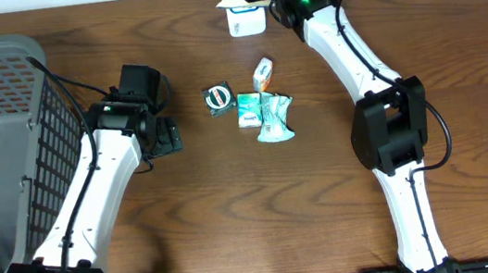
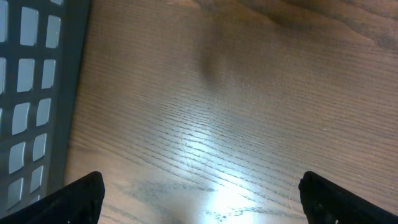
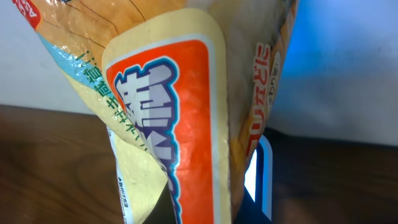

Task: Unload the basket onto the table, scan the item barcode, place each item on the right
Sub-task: 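Carry the orange-labelled bag to the right edge and release it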

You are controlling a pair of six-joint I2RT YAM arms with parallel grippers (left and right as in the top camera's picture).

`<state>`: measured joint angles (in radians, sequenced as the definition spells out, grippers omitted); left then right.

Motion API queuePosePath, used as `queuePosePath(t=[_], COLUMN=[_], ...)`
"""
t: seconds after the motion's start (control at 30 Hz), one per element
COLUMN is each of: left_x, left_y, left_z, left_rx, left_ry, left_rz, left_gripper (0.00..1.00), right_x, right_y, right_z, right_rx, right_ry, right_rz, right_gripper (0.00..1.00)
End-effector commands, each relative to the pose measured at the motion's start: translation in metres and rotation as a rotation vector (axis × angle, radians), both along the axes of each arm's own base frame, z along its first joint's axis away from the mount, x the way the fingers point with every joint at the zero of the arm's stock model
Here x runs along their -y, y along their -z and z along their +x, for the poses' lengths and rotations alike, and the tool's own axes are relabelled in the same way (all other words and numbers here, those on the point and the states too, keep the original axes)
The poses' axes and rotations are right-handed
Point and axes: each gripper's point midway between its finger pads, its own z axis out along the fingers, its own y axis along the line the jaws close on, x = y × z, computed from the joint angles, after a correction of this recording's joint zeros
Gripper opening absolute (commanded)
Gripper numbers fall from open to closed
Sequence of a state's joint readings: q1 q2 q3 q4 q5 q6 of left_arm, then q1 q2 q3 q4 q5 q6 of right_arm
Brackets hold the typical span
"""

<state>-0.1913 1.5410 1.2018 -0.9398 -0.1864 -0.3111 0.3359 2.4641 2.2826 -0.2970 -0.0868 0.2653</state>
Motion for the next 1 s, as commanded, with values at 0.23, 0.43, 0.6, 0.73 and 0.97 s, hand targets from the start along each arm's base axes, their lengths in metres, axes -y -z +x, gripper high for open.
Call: queuePosePath(t=[0.23,0.43,0.6,0.73,0.97], left_x=[-0.003,-0.003,-0.003,-0.003,-0.003], left_y=[-0.005,-0.005,-0.005,-0.005,-0.005], left_z=[0.000,0.000,0.000,0.000,0.000], left_rx=[0.014,0.014,0.014,0.014,0.014], left_ry=[-0.012,-0.012,-0.012,-0.012,-0.012], left_rz=[0.005,0.005,0.005,0.005,0.005], left_gripper=[0.98,0.97,0.98,0.98,0.98], right_x=[0.064,0.172,0.301,0.384,0.455], right_y=[-0.045,-0.058,-0.018,0.005,0.026], right_z=[0.011,-0.004,-0.047,-0.091,-0.145], right_rx=[0.045,-0.043,-0.284,-0.473,-0.659], right_ry=[0.108,0.226,0.395,0.504,0.627], right_rz=[-0.022,-0.141,-0.439,-0.625,-0.503], right_gripper=[0.01,0.01,0.01,0.01,0.27])
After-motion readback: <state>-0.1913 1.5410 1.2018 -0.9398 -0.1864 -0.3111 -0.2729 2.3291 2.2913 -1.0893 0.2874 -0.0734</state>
